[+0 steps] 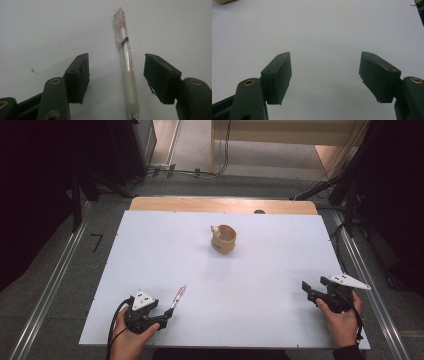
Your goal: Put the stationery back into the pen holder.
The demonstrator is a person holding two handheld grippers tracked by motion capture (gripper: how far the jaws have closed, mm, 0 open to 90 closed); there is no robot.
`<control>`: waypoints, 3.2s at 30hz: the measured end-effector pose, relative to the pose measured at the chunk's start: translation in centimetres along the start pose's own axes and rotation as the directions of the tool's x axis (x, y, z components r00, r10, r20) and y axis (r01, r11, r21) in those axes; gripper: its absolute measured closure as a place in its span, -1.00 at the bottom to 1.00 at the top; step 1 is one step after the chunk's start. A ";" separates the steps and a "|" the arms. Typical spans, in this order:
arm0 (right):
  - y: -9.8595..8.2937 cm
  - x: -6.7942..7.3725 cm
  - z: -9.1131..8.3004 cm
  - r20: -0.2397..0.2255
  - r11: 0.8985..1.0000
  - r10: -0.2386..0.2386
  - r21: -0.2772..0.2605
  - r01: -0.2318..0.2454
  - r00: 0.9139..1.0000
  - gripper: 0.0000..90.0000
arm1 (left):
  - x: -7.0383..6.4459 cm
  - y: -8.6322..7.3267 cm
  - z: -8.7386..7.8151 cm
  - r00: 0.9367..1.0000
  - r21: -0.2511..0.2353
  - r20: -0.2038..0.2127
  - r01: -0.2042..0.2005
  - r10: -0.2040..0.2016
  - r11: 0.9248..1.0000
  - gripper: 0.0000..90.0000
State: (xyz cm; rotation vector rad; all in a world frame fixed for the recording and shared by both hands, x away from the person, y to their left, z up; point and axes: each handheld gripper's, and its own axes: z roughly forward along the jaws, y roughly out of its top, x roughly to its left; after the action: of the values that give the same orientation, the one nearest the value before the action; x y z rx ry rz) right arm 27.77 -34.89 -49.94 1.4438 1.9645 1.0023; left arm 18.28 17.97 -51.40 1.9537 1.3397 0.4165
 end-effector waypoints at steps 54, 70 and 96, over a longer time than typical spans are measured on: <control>0.0 0.1 0.1 0.002 1.000 -0.009 0.007 0.009 1.000 -0.45 | -1.5 -0.1 -0.5 0.993 0.112 -0.003 -0.117 0.118 0.987 0.79; 0.0 0.1 0.1 0.003 1.000 -0.009 0.010 0.009 1.000 -0.45 | -1.3 0.4 -1.8 0.995 -0.030 -0.022 -0.101 0.101 0.994 0.79; 0.5 1.1 -0.4 -0.006 0.998 -0.056 -0.037 0.056 0.998 -0.44 | -0.6 1.8 -2.4 0.998 -0.160 0.032 -0.051 0.056 0.986 0.82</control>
State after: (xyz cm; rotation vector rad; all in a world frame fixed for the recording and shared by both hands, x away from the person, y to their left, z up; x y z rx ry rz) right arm 27.44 -33.90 -49.31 1.3593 1.9699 1.0151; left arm 17.76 17.96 -48.41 1.8590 1.1958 0.4963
